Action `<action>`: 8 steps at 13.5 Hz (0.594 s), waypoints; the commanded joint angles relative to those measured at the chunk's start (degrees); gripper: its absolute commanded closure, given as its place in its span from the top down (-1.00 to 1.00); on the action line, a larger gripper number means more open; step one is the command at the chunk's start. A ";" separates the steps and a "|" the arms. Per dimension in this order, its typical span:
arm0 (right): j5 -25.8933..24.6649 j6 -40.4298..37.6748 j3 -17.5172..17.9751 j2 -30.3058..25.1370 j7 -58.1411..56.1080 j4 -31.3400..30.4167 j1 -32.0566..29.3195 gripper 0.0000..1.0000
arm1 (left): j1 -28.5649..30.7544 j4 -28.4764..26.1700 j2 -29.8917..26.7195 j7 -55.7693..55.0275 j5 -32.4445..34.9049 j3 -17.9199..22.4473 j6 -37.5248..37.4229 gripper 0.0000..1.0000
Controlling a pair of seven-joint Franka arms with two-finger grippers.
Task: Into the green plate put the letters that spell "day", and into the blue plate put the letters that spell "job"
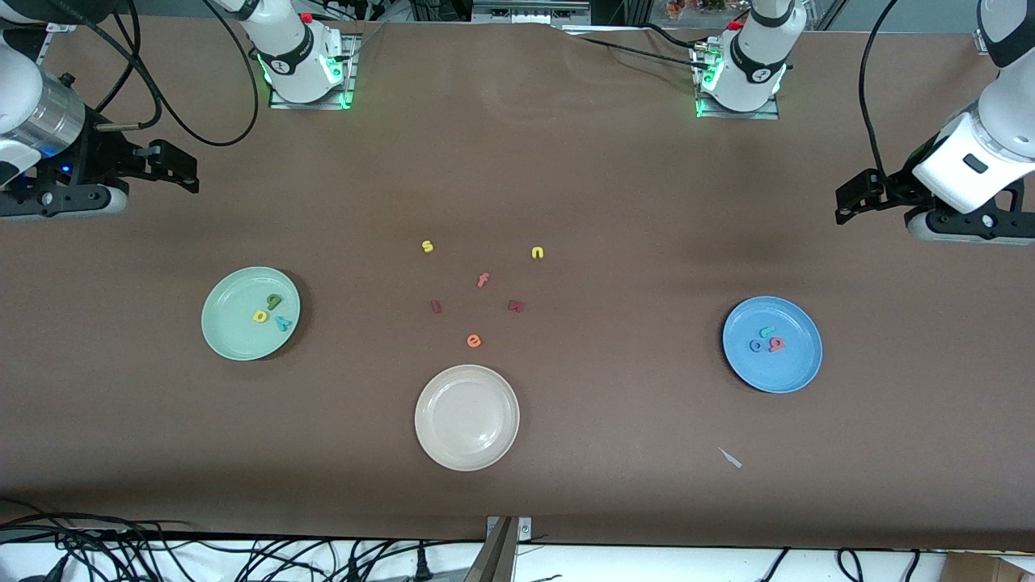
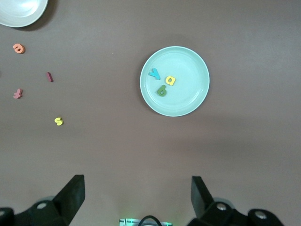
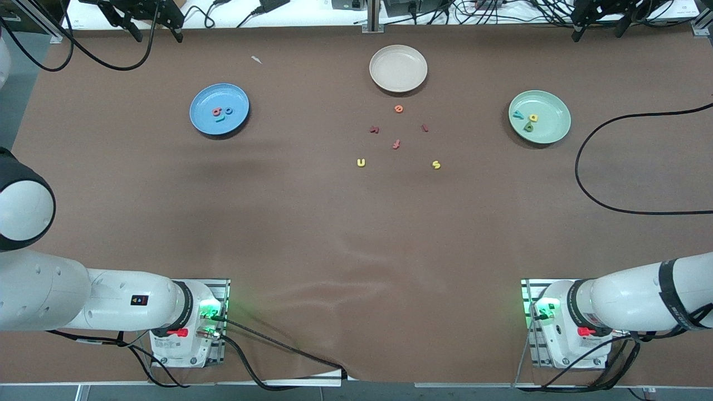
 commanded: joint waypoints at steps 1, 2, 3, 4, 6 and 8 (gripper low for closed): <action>0.02 1.12 0.14 -0.90 0.26 -0.97 -0.95 1.00 | -0.42 1.02 -0.13 0.34 -1.79 0.09 -1.08 1.00; -0.59 1.21 0.14 -0.72 0.35 -0.79 -0.78 1.00 | -0.42 1.10 0.22 0.35 -1.79 0.17 -1.08 1.00; -1.12 1.30 0.23 -0.63 0.52 -0.79 -0.78 1.00 | -0.42 1.10 0.22 0.35 -1.79 0.18 -1.08 1.00; -1.12 1.30 0.14 -0.11 0.53 -0.53 -0.69 1.00 | -0.33 1.10 0.22 0.35 -1.79 0.18 -1.08 1.00; -1.04 1.56 -0.30 0.59 0.53 -0.44 -0.51 1.00 | 0.10 1.10 0.22 0.43 -1.79 0.26 -1.08 1.00; -1.04 1.56 -0.30 0.77 0.53 -0.44 -0.52 1.00 | 0.02 1.10 0.14 0.35 -1.70 0.18 -1.08 1.00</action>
